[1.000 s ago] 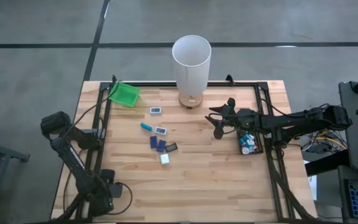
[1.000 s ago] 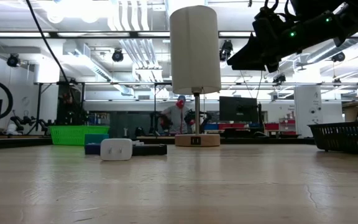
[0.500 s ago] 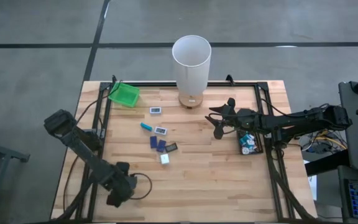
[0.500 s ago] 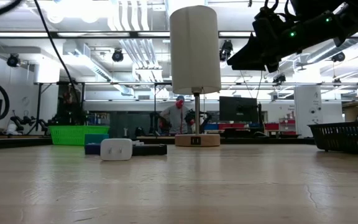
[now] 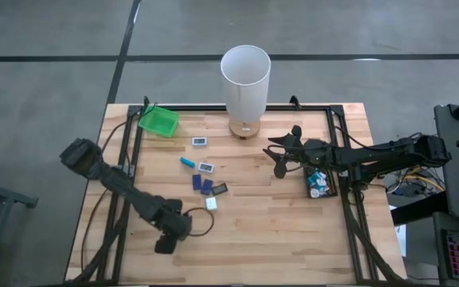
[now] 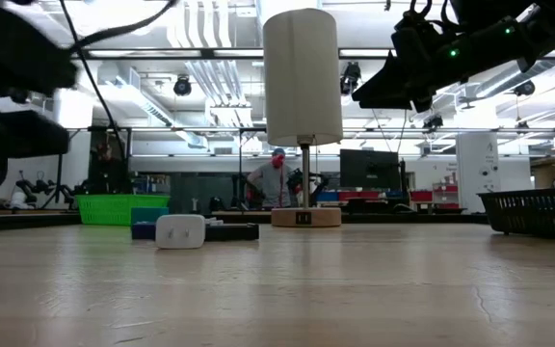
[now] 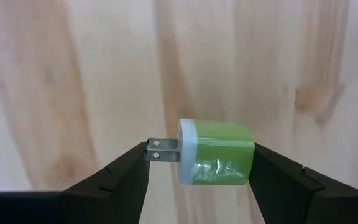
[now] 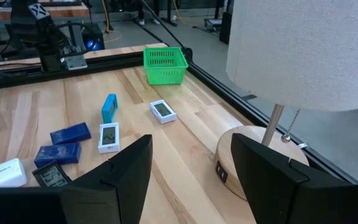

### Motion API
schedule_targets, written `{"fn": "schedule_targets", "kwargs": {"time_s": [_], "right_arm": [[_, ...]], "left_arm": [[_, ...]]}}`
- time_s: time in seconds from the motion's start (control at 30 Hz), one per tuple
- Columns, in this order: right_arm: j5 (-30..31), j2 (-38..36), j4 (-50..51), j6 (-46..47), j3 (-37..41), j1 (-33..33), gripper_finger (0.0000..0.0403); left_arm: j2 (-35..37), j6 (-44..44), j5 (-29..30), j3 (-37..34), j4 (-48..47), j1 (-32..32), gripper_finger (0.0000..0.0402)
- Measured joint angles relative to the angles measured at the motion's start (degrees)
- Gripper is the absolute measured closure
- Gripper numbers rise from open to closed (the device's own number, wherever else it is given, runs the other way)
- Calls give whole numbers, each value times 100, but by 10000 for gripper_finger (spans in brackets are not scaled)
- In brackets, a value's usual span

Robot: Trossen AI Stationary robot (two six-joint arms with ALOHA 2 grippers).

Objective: Pick & Place Office items
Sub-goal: Put the green charger adapter into the black bin

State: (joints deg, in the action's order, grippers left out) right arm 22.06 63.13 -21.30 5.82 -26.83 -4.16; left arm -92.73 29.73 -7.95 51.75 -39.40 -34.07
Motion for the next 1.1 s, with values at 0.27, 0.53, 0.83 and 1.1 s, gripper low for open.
{"fn": "schedule_targets", "kwargs": {"time_s": [0.27,0.53,0.83,1.1], "right_arm": [[0,0,0,0,0,0,186],[0,0,0,0,0,1,186],[-1,0,0,0,0,0,186],[0,0,0,0,0,0,186]], "left_arm": [[0,-175,-7,121,-85,801,158],[69,-966,86,612,-436,1266,158],[-18,-1542,636,1551,-439,1705,158],[-173,-1725,646,1907,-490,2268,158]]}}
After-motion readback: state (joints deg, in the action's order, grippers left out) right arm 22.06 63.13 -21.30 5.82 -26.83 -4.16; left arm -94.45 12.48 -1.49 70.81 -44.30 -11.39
